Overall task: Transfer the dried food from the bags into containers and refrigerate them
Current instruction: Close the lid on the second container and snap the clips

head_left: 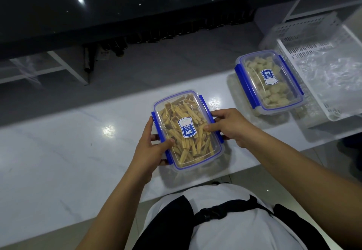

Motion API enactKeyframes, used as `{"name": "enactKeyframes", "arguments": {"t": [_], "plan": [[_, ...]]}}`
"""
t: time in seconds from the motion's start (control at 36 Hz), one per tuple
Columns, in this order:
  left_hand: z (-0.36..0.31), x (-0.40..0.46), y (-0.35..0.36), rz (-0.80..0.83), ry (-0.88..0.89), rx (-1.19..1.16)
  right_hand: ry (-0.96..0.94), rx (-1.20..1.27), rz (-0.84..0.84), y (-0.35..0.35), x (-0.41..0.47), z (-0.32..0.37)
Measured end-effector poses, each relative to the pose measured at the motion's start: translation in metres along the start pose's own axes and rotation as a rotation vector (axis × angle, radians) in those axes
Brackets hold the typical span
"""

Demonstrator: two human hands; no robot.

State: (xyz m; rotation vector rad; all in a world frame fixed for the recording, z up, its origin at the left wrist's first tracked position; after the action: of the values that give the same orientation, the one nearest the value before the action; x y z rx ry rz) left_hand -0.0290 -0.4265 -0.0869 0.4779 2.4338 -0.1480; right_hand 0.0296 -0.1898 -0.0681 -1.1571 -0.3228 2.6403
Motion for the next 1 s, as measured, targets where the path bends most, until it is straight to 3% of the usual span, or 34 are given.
{"name": "enactKeyframes", "arguments": {"t": [0.33,1.0], "plan": [[0.000,0.004,-0.004,0.032,-0.007,0.033,0.023,-0.130,0.117,-0.016,0.003,0.009],[0.000,0.008,0.000,0.014,0.042,0.087,-0.090,-0.374,-0.098,0.004,-0.005,0.018]]}}
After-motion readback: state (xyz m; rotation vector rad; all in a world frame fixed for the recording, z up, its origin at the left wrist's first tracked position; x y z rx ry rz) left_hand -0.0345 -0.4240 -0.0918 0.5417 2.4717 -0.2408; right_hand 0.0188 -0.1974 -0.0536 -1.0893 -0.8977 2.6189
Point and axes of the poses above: each hand's wrist, its own x-axis towards the middle knuckle, its own y-axis out of the palm, z = x × y, the point moved 4 cm from there along x, towards the middle knuckle, and after that the axes turned 6 degrees about -x, right-handed, at the moved point
